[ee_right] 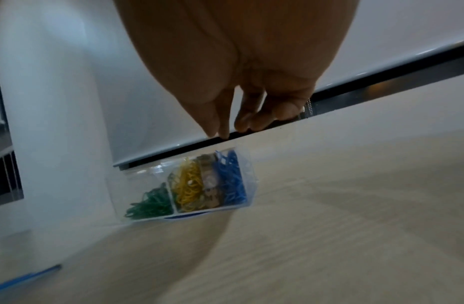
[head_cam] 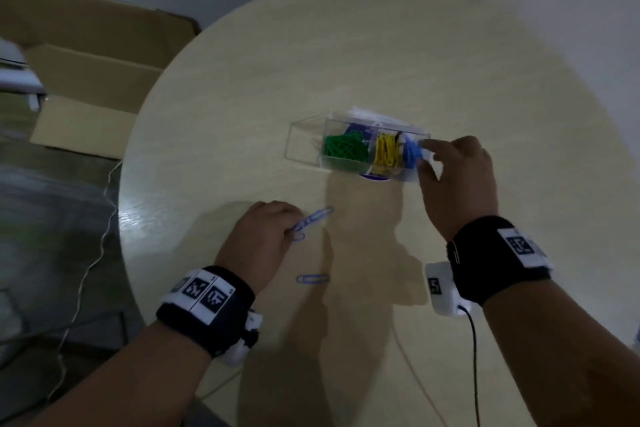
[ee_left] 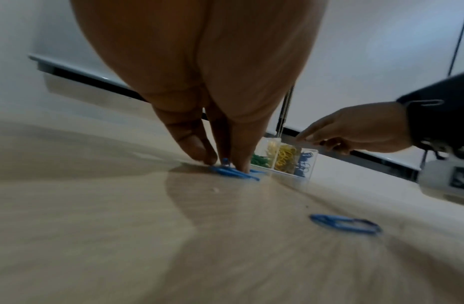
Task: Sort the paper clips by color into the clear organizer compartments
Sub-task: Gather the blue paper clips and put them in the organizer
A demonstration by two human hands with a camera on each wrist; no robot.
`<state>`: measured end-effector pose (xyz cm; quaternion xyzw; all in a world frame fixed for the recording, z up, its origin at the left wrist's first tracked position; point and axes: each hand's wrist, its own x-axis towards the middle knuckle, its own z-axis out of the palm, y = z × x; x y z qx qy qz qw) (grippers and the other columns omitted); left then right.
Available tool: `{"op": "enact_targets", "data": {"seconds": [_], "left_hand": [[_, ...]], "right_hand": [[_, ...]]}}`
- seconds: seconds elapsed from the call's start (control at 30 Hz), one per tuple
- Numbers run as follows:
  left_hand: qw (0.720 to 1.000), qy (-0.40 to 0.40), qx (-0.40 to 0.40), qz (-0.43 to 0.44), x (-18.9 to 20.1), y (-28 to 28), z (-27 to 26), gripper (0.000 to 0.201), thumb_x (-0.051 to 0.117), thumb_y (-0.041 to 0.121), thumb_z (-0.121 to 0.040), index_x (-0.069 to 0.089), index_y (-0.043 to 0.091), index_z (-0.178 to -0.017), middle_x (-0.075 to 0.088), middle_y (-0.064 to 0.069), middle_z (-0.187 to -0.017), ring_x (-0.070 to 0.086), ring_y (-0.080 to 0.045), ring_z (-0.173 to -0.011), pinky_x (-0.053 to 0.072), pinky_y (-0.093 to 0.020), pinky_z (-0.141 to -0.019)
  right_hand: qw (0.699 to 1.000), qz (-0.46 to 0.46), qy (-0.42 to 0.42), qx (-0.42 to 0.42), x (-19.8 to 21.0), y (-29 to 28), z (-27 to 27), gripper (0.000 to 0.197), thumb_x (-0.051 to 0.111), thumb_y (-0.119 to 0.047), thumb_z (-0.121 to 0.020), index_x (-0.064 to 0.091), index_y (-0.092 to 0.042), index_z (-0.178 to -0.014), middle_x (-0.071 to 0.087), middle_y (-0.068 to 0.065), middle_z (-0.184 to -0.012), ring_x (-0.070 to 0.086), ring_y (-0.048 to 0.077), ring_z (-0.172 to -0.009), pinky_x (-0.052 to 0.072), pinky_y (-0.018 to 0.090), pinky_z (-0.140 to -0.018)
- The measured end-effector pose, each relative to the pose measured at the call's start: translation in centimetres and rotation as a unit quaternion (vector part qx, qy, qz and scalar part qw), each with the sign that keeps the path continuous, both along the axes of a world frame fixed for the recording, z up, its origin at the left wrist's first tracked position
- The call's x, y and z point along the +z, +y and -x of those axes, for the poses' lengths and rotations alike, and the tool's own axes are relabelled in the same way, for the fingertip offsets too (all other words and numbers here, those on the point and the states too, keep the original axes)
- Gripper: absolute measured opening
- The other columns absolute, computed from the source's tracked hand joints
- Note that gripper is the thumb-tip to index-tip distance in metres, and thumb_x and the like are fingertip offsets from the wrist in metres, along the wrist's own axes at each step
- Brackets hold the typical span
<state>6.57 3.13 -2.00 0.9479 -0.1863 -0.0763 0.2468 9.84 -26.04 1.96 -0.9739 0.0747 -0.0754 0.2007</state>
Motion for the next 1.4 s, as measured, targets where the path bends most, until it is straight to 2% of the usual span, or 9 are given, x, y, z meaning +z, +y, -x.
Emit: {"op": "enact_targets", "data": {"seconds": [0.1,0.2,0.27,0.63,0.8,1.0,1.1,1.23,1.4], "left_hand": [[0.995,0.028,0.068,0.061,0.4,1.2,0.5,0.032,0.066,0.014,-0.088,0.064,0.018,-0.119,0.061,-0.001,-0.115,0.059,-0.022,-0.100,0.049,-0.033,-0.090],[0.995,0.010,0.093,0.021,0.3,1.7,0.8,0.029,0.072,0.026,-0.083,0.068,0.019,-0.111,0.056,-0.003,-0.100,0.057,-0.026,-0.090,0.051,-0.036,-0.079],[0.998,0.009,0.067,-0.012,0.3,1.7,1.2,0.025,0.073,0.024,-0.082,0.070,0.022,-0.106,0.056,-0.002,-0.092,0.057,-0.026,-0.086,0.049,-0.032,-0.076],[0.997,-0.007,0.075,0.001,0.4,5.0,2.5,0.017,0.075,0.018,-0.079,0.073,0.019,-0.096,0.063,0.000,-0.090,0.060,-0.024,-0.084,0.051,-0.034,-0.076],[0.990,0.061,0.129,0.004,0.6,5.3,2.5,0.023,0.075,0.008,-0.073,0.068,0.020,-0.091,0.063,0.001,-0.082,0.062,-0.022,-0.081,0.051,-0.037,-0.078],[0.990,0.122,0.071,-0.030,1.5,4.1,1.5,0.018,0.069,0.007,-0.076,0.064,0.023,-0.084,0.056,0.002,-0.083,0.060,-0.023,-0.083,0.045,-0.032,-0.075],[0.994,0.101,0.030,0.027,2.2,2.1,1.1,0.018,0.071,0.008,-0.078,0.063,0.024,-0.084,0.055,0.006,-0.084,0.059,-0.015,-0.079,0.049,-0.035,-0.076],[0.982,0.073,0.057,0.163,4.3,-2.8,-0.7,0.012,0.073,0.015,-0.083,0.067,0.023,-0.088,0.065,0.008,-0.083,0.059,-0.005,-0.078,0.043,-0.014,-0.069],[0.965,0.065,0.095,0.235,6.2,-9.5,-4.4,0.010,0.074,0.025,-0.084,0.072,0.025,-0.094,0.069,0.012,-0.084,0.062,0.000,-0.077,0.046,-0.012,-0.071]], "right_hand": [[0.991,-0.023,-0.071,0.111,0.1,3.8,2.3,0.026,0.062,-0.001,-0.077,0.071,-0.014,-0.098,0.062,0.012,-0.094,0.056,0.035,-0.090,0.041,0.035,-0.081],[0.956,-0.006,0.028,0.292,-1.7,8.5,3.2,0.037,0.061,-0.002,-0.074,0.070,-0.014,-0.108,0.066,0.011,-0.100,0.058,0.035,-0.088,0.050,0.038,-0.082],[0.940,0.027,0.085,0.328,-2.9,10.2,3.6,0.036,0.059,-0.008,-0.077,0.069,-0.017,-0.110,0.066,0.009,-0.107,0.057,0.036,-0.087,0.051,0.043,-0.080],[0.958,0.001,0.153,0.243,-2.3,9.0,7.7,0.033,0.065,-0.037,-0.076,0.068,-0.018,-0.104,0.062,0.007,-0.098,0.054,0.030,-0.086,0.047,0.035,-0.081],[0.943,0.016,0.196,0.268,-2.4,10.9,9.9,0.006,0.067,-0.025,-0.075,0.064,-0.021,-0.078,0.058,0.005,-0.083,0.055,0.031,-0.075,0.049,0.036,-0.071],[0.941,-0.011,0.260,0.214,-2.0,8.9,11.1,0.010,0.049,-0.022,-0.088,0.057,-0.016,-0.091,0.060,0.008,-0.096,0.054,0.030,-0.092,0.039,0.036,-0.076],[0.962,-0.054,0.214,0.162,-1.8,6.5,11.5,0.010,0.053,-0.021,-0.084,0.061,-0.022,-0.090,0.063,0.003,-0.089,0.060,0.027,-0.085,0.043,0.034,-0.071],[0.984,-0.101,0.137,0.056,-0.6,2.2,10.8,0.008,0.065,-0.022,-0.080,0.066,-0.030,-0.084,0.058,-0.008,-0.076,0.059,0.013,-0.071,0.047,0.029,-0.065],[0.989,-0.141,0.035,-0.040,1.4,-1.6,8.3,0.007,0.070,-0.026,-0.080,0.065,-0.028,-0.077,0.063,-0.008,-0.073,0.060,0.006,-0.066,0.048,0.027,-0.062]]}}
